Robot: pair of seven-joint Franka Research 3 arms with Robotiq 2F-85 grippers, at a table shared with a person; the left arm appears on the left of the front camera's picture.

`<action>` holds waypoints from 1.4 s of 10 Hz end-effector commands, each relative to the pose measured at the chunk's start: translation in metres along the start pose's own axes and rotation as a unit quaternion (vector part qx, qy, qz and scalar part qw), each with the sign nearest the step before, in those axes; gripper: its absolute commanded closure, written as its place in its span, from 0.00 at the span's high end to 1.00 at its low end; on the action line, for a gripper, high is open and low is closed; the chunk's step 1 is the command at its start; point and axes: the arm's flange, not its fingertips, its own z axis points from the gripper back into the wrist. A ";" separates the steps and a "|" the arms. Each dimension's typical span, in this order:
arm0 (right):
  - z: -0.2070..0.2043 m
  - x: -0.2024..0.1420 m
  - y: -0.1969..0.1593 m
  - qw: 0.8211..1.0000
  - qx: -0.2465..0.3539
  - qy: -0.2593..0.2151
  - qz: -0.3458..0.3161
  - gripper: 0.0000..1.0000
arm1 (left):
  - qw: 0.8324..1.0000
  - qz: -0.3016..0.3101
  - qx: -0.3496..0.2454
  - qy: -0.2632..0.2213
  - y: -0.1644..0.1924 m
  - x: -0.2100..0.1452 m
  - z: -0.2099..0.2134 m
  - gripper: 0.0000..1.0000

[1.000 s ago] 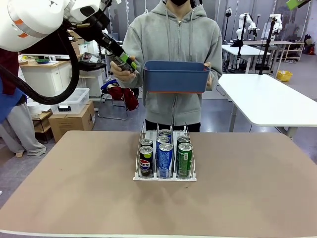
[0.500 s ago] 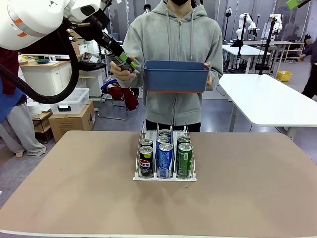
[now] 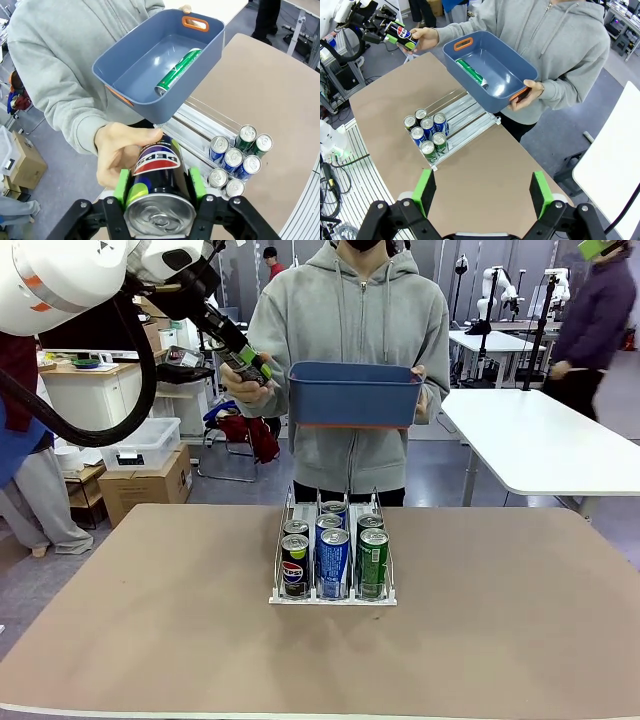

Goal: Fill the beverage cans into the dispenser.
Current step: Place the picked Pepsi coke in the line of the Automatic Can Dispenser with the same cans.

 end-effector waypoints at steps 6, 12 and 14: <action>0.000 -0.002 0.001 1.000 0.002 0.000 0.000 1.00 | 1.000 0.005 -0.001 -0.003 0.001 -0.001 0.001 0.24; 0.000 -0.002 0.001 1.000 0.002 0.000 0.000 1.00 | 1.000 0.005 -0.001 -0.003 0.001 -0.001 0.001 0.24; 0.000 -0.002 0.001 1.000 0.002 0.000 0.000 1.00 | 1.000 0.005 -0.001 -0.003 0.001 -0.001 0.001 0.24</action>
